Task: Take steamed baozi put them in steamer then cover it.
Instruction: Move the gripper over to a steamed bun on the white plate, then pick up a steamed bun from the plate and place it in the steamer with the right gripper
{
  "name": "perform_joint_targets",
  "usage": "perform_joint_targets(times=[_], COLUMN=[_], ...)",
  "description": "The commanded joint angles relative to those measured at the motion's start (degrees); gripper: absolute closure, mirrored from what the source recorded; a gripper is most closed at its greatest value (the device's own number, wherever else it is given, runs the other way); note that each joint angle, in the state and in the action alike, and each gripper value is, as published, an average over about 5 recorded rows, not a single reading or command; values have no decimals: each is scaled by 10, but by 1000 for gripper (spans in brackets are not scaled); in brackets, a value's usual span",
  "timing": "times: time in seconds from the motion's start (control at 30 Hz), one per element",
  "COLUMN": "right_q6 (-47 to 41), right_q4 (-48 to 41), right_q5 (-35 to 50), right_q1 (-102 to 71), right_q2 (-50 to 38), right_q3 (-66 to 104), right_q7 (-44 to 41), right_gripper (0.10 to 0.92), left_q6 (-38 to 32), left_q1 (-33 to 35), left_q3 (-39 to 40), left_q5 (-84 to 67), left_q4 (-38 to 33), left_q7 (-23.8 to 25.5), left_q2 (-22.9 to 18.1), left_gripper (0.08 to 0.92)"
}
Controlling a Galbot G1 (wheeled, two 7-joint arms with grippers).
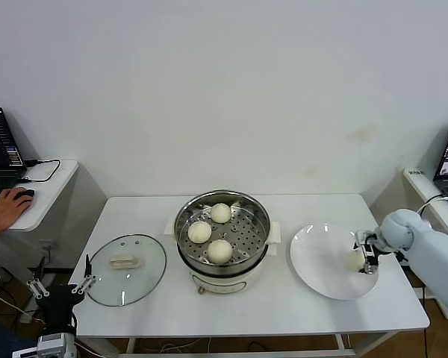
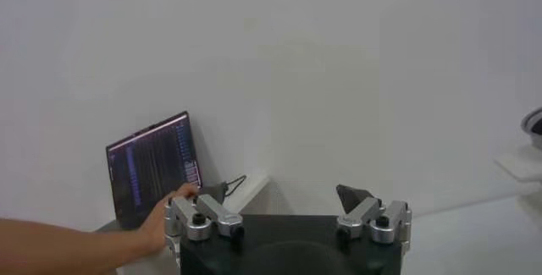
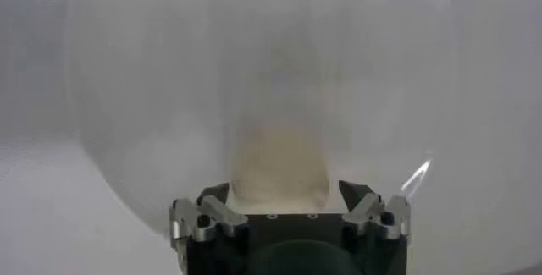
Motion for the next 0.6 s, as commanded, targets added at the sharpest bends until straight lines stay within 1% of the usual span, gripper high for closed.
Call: perform_joint_targets(times=[0.03,0.1,0.2,0.43,0.6], right_q6=[0,-3,-14,-53,-91], right_q4=[-15,-7,24,115,165], right_q5=[-7,0,25,117,209], right_q1=[-3,2,25,151,274], right_q2=[17,12,-7,-80,-107], right_q3=[5,1,-17,-135,-213], right_q7=[1,-1,-6,-25,-27], right_gripper=[349,392,435,448,448], left_q6=[0,0,0,0,1], left_q1=[-1,0,0,-2,-3], left_q3=[2,2,1,3,9], left_q5=[1,1,1,1,2], left_q4=[0,-1,-2,-5,-10], left_q7=[0,0,0,0,1], left_q2=[-2,-2,-1,0,-1], left_gripper=[177,177,177,177,177])
